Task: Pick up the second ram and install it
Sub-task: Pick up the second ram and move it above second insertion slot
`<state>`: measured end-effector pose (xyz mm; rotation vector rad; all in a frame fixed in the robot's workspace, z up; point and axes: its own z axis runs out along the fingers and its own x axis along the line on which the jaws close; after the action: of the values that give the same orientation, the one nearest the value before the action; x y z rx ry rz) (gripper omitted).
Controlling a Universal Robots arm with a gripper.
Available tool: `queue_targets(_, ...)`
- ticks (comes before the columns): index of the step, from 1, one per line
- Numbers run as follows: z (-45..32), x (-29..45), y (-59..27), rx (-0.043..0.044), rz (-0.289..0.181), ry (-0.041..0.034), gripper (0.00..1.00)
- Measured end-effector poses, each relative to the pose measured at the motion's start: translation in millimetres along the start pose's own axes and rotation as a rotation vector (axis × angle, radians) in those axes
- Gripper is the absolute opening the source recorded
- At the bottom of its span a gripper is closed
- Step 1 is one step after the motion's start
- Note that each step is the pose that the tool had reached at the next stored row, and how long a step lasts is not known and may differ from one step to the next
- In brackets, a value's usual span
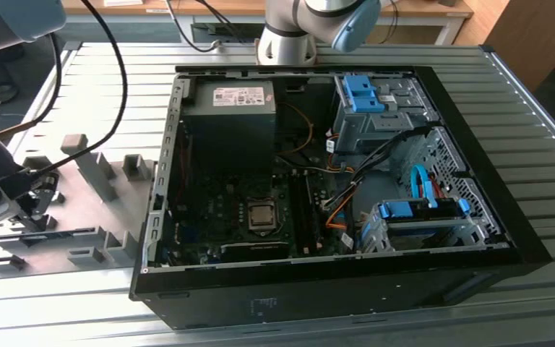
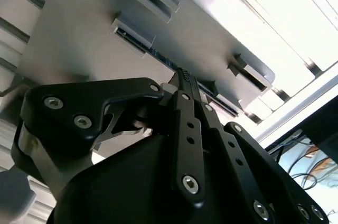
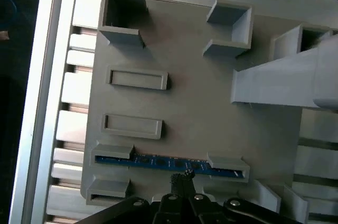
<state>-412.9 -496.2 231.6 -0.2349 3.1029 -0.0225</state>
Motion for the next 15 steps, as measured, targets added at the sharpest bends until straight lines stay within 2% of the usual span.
queue_targets(7,0.1,0.0,0.0,-0.0029,-0.102,-0.0017,0.10)
queue_targets(15,0.2,0.0,0.0,-0.0056,-0.197,-0.0033,0.10)
